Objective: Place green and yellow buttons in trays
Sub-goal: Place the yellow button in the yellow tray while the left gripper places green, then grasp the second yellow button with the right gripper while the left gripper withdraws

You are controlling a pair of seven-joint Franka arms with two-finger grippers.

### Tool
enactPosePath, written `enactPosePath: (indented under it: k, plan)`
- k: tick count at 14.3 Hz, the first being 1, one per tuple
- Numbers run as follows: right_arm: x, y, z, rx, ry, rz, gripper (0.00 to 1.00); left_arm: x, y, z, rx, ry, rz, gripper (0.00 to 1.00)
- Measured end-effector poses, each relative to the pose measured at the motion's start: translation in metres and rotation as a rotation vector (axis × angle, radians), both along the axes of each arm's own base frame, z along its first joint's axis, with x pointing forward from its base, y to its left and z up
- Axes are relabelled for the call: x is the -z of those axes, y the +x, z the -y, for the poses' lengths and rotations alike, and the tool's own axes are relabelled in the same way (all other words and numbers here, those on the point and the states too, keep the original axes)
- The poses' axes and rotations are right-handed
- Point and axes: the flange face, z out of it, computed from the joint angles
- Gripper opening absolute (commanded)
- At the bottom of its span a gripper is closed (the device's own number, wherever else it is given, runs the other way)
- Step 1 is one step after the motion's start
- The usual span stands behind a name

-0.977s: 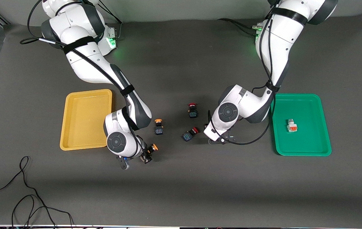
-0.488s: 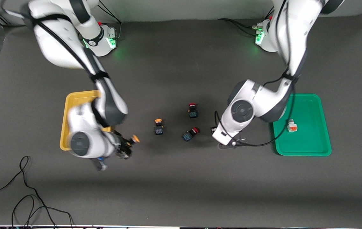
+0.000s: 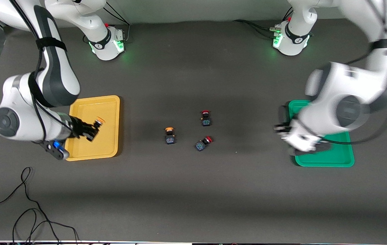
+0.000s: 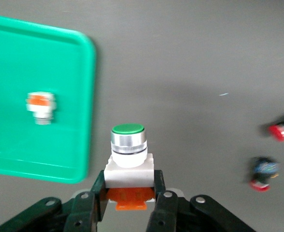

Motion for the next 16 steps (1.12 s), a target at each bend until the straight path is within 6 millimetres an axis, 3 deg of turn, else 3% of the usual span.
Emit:
enactPosePath:
  k: [2,4,6,7,8,9,10,11,12,13,15,16]
  plan:
    - [0.044,-0.021,0.027,-0.109,0.008,0.011,0.0,0.013,0.003,-0.099,0.044,-0.027,-0.03,0.15]
    - [0.091,-0.038,0.056,-0.208,0.014,0.043,0.0,0.038,-0.005,-0.18,0.08,-0.021,-0.038,0.16]
    - [0.13,-0.053,0.083,-0.283,0.023,0.07,0.0,0.079,-0.015,-0.221,0.101,0.004,-0.014,0.16]
    - [0.145,-0.058,0.094,-0.311,0.026,0.073,0.0,0.105,-0.021,-0.228,0.115,0.023,0.003,0.16]
    - [0.155,-0.06,0.1,-0.336,0.028,0.071,0.61,0.134,-0.028,-0.229,0.132,0.036,0.016,0.16]
    - [0.161,-0.061,0.103,-0.362,0.032,0.069,0.98,0.16,-0.036,-0.225,0.147,0.039,0.029,0.16]
    - [0.163,-0.06,0.104,-0.382,0.036,0.068,1.0,0.182,-0.043,-0.221,0.157,0.034,0.036,0.21]
    - [0.161,-0.057,0.102,-0.389,0.037,0.07,1.0,0.199,-0.049,-0.218,0.168,0.033,0.038,0.32]
    - [0.153,-0.051,0.099,-0.391,0.041,0.065,1.0,0.21,-0.052,-0.217,0.18,0.035,0.037,0.71]
    - [0.141,-0.043,0.093,-0.384,0.047,0.046,1.0,0.215,-0.053,-0.217,0.185,0.036,0.036,0.99]
    - [0.108,-0.021,0.06,-0.332,0.043,0.034,1.0,0.213,-0.051,-0.221,0.182,0.04,0.041,1.0]
    - [0.092,-0.011,0.032,-0.291,0.034,0.044,1.0,0.208,-0.05,-0.223,0.183,0.044,0.047,1.0]
